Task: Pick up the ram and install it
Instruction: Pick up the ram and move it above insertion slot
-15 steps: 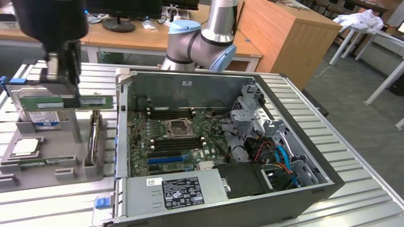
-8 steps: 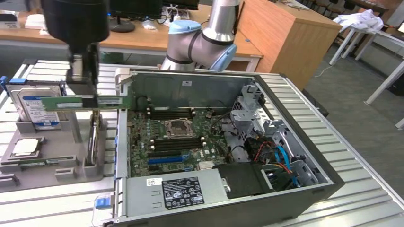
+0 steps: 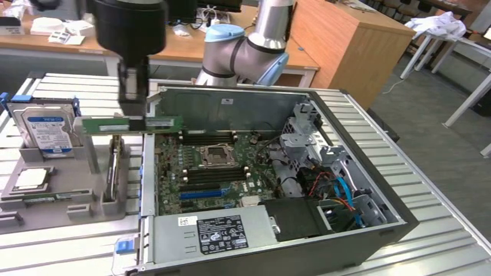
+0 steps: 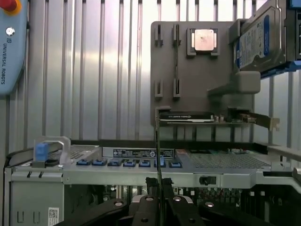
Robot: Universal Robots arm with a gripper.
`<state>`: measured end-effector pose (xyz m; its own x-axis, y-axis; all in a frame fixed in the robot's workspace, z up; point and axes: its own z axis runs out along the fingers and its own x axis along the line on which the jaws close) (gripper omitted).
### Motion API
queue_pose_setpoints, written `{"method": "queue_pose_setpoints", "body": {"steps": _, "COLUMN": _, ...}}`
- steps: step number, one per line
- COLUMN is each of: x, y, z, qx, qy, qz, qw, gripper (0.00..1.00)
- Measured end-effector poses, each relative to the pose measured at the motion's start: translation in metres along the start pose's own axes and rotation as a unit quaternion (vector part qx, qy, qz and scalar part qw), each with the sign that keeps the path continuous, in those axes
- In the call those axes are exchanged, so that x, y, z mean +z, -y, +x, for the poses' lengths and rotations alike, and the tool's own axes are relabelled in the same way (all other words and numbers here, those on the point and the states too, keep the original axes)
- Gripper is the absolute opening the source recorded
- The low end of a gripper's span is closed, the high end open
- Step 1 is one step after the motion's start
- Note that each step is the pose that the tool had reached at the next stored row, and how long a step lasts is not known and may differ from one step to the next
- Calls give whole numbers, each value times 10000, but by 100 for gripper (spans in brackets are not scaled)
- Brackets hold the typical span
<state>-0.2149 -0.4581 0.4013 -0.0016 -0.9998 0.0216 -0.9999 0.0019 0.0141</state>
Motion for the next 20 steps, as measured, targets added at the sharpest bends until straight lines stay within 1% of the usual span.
{"method": "queue_pose_setpoints", "body": {"steps": 20, "x": -12, "y": 912, "z": -2, "qx": 0, "qy": 0, "qz": -11, "qw": 10000, "gripper": 14}}
